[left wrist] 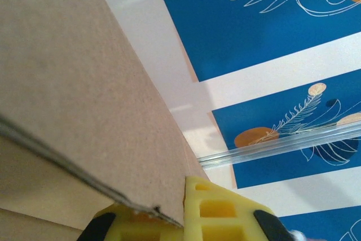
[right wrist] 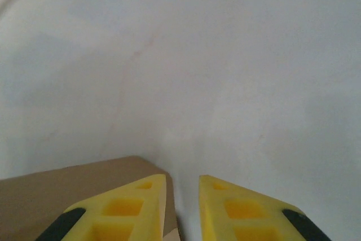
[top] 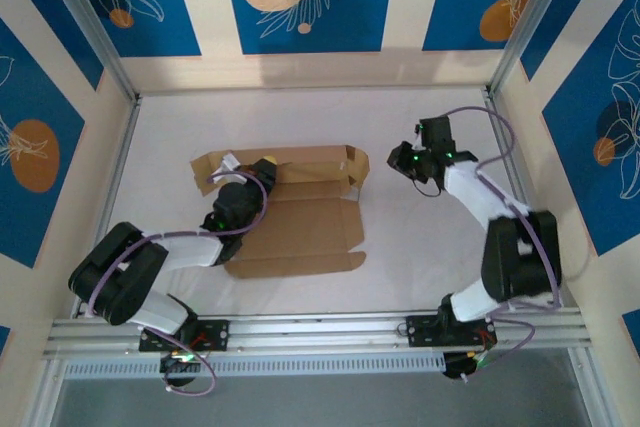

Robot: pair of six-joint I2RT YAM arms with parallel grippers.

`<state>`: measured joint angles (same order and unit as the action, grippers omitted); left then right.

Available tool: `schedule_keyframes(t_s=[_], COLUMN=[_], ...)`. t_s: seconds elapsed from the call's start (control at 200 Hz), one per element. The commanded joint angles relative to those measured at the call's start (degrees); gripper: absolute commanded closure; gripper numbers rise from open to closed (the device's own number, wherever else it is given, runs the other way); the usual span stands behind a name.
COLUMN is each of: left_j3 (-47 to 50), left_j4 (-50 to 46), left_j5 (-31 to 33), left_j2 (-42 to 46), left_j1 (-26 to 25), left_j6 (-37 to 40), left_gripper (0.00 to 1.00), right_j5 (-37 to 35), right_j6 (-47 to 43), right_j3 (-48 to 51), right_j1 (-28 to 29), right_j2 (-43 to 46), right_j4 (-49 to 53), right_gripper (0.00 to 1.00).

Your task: Fold the paper box

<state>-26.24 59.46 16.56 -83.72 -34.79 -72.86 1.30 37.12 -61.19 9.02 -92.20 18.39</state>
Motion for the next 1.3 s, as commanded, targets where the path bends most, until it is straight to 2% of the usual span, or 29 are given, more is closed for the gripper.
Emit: schedule_keyframes(t_s=[0.0,0.135,0.27,0.44,0.575,0.65,0.7,0.795,0.865,1.086,1.171,1.236,1.296], left_j3=[0.0,0.0,-0.1,0.9,1.5,1.5,1.5,1.8,2.1,2.9,3.0,2.9,2.8], left_j4=[-0.6,-0.2,0.2,1.1,0.7,0.6,0.6,1.8,4.0,12.1,14.3,13.5,11.9], left_j5=[-0.5,-0.5,-0.9,-0.8,-0.7,-0.8,-0.8,-0.9,-1.4,-4.6,-5.3,-5.5,-5.7], left_j2=[0.8,0.2,-0.3,-0.8,-0.1,0.3,0.3,0.0,-0.7,-5.8,-7.3,-7.2,-6.5], left_j1=[-0.3,-0.3,-0.3,-0.4,-0.3,-0.4,-0.4,-0.3,-0.3,-0.3,-0.1,0.2,0.4], left_j6=[2.4,2.0,1.8,0.9,1.2,2.2,2.7,3.3,4.2,4.1,3.7,3.3,3.6], left_gripper=[1.0,1.0,1.0,1.0,1.0,1.0,1.0,1.0,1.0,1.0,1.0,1.0,1.0], right_j5=[8.4,11.7,12.9,8.4,3.4,0.3,-1.6,-1.0,-1.5,-2.5,5.1,13.4,17.4], right_j6=[-0.3,-2.9,-4.9,-7.8,-11.8,-14.9,-18.9,-30.6,-36.0,-41.9,-44.3,-44.8,-45.7], right_j3=[-5.3,-6.7,-3.0,-0.4,2.3,4.0,6.4,14.4,18.1,17.4,14.7,14.4,14.0], right_j1=[2.8,9.8,15.1,16.2,16.6,17.7,18.8,21.7,22.4,21.3,21.7,21.8,22.0], right_j2=[-6.5,-7.8,-5.2,-2.8,0.7,2.8,4.8,9.9,11.8,9.2,9.9,11.9,13.7], right_j4=[4.8,4.0,1.1,1.6,-0.1,-1.7,-5.1,-16.9,-22.0,-26.5,-22.6,-20.7,-17.9], right_gripper=[0.77,0.78,0.77,0.77,0.69,0.69,0.7,0.7,0.7,0.7,0.7,0.69,0.66])
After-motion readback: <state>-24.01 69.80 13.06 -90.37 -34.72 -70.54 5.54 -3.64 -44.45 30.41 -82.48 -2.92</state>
